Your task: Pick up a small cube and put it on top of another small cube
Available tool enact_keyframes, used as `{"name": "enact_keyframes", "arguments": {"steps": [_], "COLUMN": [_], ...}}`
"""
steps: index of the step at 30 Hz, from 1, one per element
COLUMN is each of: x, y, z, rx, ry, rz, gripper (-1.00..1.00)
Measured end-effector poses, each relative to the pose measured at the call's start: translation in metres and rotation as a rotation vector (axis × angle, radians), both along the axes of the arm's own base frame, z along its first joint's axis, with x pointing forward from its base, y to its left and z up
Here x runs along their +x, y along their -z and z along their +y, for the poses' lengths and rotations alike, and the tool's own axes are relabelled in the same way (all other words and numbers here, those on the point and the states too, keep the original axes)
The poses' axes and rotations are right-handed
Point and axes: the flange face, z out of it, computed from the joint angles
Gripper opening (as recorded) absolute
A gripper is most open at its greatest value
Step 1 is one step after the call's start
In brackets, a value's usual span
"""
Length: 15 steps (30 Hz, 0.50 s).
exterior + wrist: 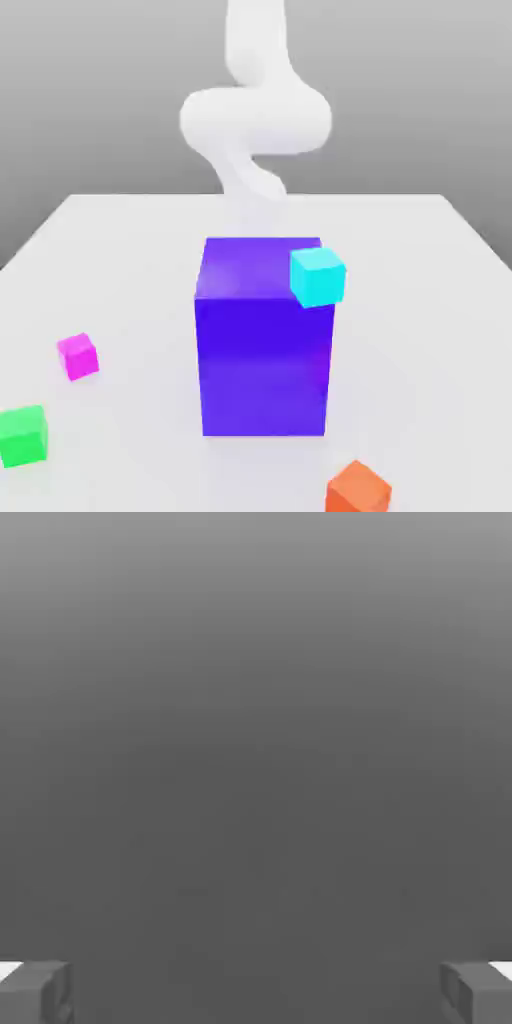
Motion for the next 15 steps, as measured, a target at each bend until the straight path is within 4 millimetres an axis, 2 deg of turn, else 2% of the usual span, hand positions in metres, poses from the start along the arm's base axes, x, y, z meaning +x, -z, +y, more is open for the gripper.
{"name": "enact_keyframes", "arguments": {"steps": [3,7,11,15], "x": [0.023,0.041,0.046,0.039], "y": [0.047,0.111,0.177,0.242], "z": [-0.035,-0.077,-0.117,-0.153], "rx": [-0.036,-0.078,-0.113,-0.143], "ry": [-0.044,-0.103,-0.163,-0.224], "rz": [0.070,0.157,0.243,0.328], "gripper": [0.00,0.00,0.00,0.00]}}
